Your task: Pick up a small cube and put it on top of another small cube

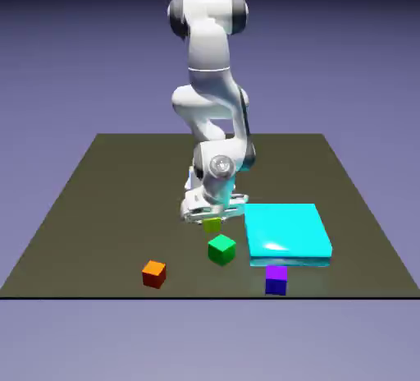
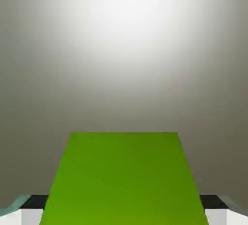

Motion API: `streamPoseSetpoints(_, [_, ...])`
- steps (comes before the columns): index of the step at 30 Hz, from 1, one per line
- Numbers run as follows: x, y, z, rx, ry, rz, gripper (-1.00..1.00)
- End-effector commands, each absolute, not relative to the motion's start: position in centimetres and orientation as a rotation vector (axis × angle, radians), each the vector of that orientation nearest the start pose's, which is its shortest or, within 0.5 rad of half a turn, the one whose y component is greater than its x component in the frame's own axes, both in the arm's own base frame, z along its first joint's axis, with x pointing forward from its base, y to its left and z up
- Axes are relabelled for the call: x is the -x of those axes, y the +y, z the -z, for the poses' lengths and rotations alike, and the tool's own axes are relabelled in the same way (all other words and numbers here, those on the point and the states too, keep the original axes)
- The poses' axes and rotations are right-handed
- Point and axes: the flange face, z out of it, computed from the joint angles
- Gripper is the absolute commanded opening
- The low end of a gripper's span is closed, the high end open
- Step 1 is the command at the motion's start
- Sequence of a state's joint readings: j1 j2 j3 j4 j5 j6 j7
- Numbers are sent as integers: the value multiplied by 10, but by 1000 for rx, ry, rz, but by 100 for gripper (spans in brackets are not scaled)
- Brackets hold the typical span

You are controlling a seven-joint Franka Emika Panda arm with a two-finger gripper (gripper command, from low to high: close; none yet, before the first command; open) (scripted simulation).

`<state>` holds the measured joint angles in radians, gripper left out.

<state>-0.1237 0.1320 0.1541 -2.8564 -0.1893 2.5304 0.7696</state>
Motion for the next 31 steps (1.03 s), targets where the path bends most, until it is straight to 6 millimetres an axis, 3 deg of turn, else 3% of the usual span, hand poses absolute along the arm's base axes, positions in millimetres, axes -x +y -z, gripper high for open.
streamPoseSetpoints(1, [-299,15,-144,3172,904,-665,-100])
streamPoseSetpoints(4, [-307,18,-175,3169,903,-667,-100])
streamPoseSetpoints(6, [-308,19,-179,3169,902,-667,-100])
streamPoseSetpoints(12, [-381,9,-206,2797,1572,-663,-100])
streamPoseSetpoints(18, [-448,-4,-236,2314,2045,-715,-100])
streamPoseSetpoints(19, [-448,-4,-236,2314,2045,-715,-100])
streamPoseSetpoints(23, [-432,9,-176,2314,2045,-715,-100])
streamPoseSetpoints(24, [-431,10,-171,2314,2045,-715,-100])
streamPoseSetpoints(25, [-431,10,-171,2314,2045,-715,100])
streamPoseSetpoints(26, [-431,10,-171,2314,2045,-715,100])
streamPoseSetpoints(30, [-447,-3,-231,2314,2045,-715,100])
streamPoseSetpoints(31, [-448,-4,-236,2314,2045,-715,100])
